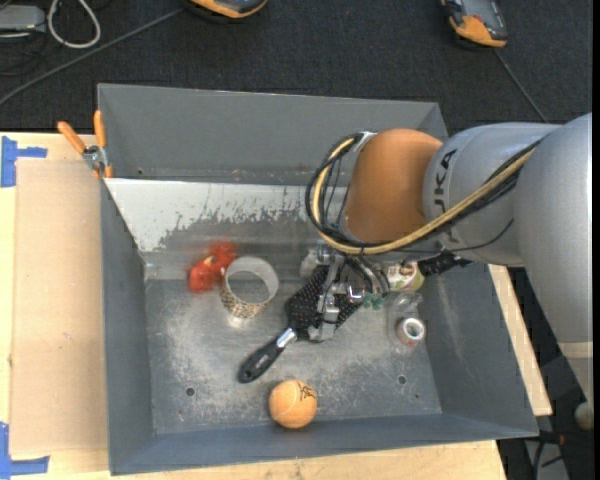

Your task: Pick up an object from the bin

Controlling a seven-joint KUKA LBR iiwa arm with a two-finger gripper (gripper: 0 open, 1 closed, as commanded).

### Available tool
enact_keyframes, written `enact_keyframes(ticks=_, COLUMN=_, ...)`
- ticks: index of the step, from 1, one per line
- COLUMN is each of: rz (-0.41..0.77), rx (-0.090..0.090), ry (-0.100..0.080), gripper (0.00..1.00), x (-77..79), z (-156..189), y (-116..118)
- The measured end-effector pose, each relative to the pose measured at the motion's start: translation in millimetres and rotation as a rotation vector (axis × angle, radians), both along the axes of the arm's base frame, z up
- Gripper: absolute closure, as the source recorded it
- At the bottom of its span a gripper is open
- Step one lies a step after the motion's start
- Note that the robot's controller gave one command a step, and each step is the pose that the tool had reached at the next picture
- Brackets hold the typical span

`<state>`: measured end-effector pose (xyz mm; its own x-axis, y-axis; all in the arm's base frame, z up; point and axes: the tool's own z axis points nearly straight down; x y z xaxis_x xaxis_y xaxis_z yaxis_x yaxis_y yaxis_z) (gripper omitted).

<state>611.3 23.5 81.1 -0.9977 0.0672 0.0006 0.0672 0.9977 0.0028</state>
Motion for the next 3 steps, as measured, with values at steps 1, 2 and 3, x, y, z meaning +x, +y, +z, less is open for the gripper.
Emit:
enact_keyframes(ticks=1, rz=0.005, rx=0.001, ry=0.003, gripper=0.00, x=4.7, z=-9.3, y=-1.8)
enact_keyframes(ticks=2, rz=-0.091, rx=0.000, ry=0.003, gripper=1.00, x=9.5, z=-8.0, y=7.3)
enact_keyframes(ticks=3, rz=-0.091, rx=0.000, ry=0.002, gripper=1.00, x=9.5, z=-8.1, y=7.3)
